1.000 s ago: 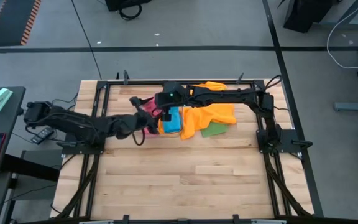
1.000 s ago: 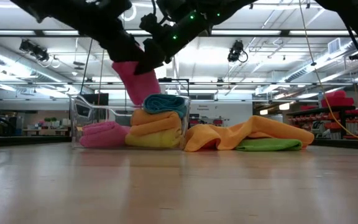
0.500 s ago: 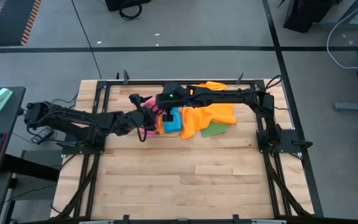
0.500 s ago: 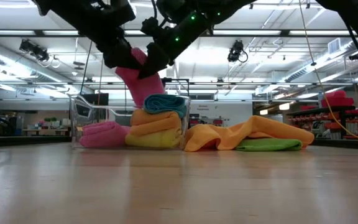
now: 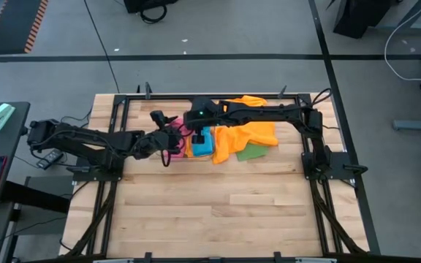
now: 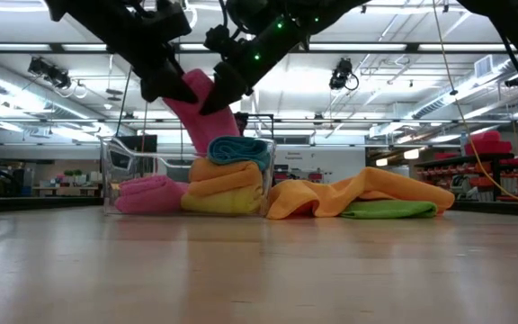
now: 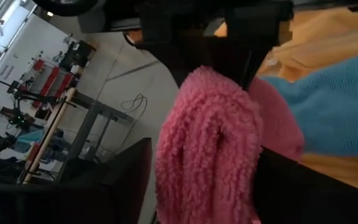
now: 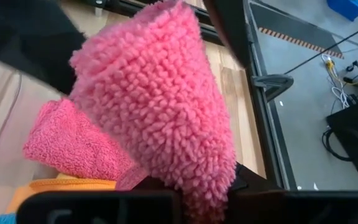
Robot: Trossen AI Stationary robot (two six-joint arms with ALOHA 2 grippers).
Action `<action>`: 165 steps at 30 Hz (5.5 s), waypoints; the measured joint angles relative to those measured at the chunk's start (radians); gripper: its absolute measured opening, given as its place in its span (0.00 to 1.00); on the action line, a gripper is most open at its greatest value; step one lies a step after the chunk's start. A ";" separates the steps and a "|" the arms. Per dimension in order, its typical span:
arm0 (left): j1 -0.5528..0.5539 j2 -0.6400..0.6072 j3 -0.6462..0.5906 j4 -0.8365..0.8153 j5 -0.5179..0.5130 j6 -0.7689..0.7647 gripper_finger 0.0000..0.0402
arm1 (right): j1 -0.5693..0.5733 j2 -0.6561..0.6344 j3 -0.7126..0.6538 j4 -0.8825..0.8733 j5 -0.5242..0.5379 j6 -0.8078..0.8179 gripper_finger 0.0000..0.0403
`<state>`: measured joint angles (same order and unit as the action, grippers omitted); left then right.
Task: Fold microfiber towels
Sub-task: Put the folded pink microfiber cloth into the transparent bin, then fold the bottom orange microfiber cloth
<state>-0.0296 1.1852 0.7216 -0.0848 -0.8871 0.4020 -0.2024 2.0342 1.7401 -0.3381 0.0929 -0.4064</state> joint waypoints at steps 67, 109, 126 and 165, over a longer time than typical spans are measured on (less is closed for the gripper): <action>0.063 0.311 0.344 -0.739 0.289 -0.060 0.08 | 0.040 -0.539 -0.534 -0.080 -0.146 0.055 0.53; 0.204 0.363 0.337 -0.666 0.744 -0.339 0.57 | 0.055 -0.537 -0.534 -0.092 -0.147 0.067 0.52; 0.218 0.349 0.370 -0.743 0.766 -0.337 0.63 | 0.053 -0.537 -0.535 -0.111 -0.156 0.061 0.51; 0.062 0.274 0.425 -0.662 0.765 -0.418 0.43 | 0.107 -0.331 -1.111 0.737 -0.121 0.032 0.51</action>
<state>0.0321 1.4593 1.1464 -0.7468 -0.1223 -0.0162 -0.0959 1.7030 0.6295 0.3985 -0.0281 -0.3742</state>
